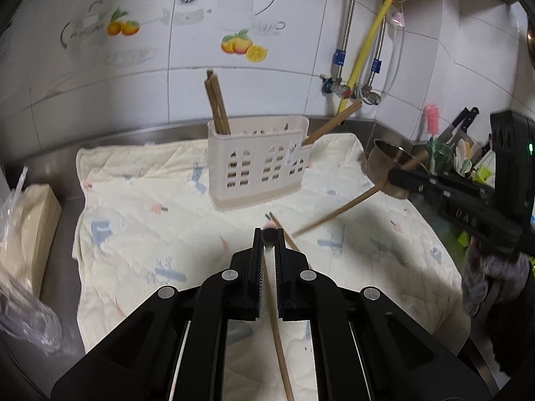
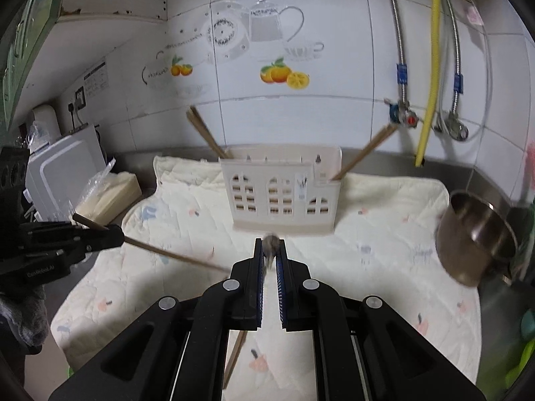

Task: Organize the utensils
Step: 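Lift both held chopsticks and insert them into the white holder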

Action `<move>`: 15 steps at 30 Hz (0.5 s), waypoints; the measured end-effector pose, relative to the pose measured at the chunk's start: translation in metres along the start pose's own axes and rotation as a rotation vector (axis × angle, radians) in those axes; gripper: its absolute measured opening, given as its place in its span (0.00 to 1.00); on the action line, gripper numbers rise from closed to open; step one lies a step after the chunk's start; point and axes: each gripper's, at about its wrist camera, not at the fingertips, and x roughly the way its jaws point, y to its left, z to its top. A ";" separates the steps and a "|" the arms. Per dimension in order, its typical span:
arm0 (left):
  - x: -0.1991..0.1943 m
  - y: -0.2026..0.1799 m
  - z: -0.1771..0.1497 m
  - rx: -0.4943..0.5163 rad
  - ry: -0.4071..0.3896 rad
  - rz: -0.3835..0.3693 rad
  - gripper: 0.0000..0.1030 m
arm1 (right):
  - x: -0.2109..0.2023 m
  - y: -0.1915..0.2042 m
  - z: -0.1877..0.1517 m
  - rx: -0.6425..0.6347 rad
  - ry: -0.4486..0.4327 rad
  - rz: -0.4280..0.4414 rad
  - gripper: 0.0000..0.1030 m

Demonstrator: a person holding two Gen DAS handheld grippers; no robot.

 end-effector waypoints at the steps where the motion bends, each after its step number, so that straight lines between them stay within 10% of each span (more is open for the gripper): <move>1: 0.000 0.000 0.006 0.004 -0.003 0.000 0.05 | 0.000 -0.002 0.006 -0.003 -0.001 0.002 0.07; 15: -0.021 -0.011 0.107 0.065 -0.153 -0.015 0.05 | -0.011 -0.027 0.110 -0.047 -0.057 -0.003 0.07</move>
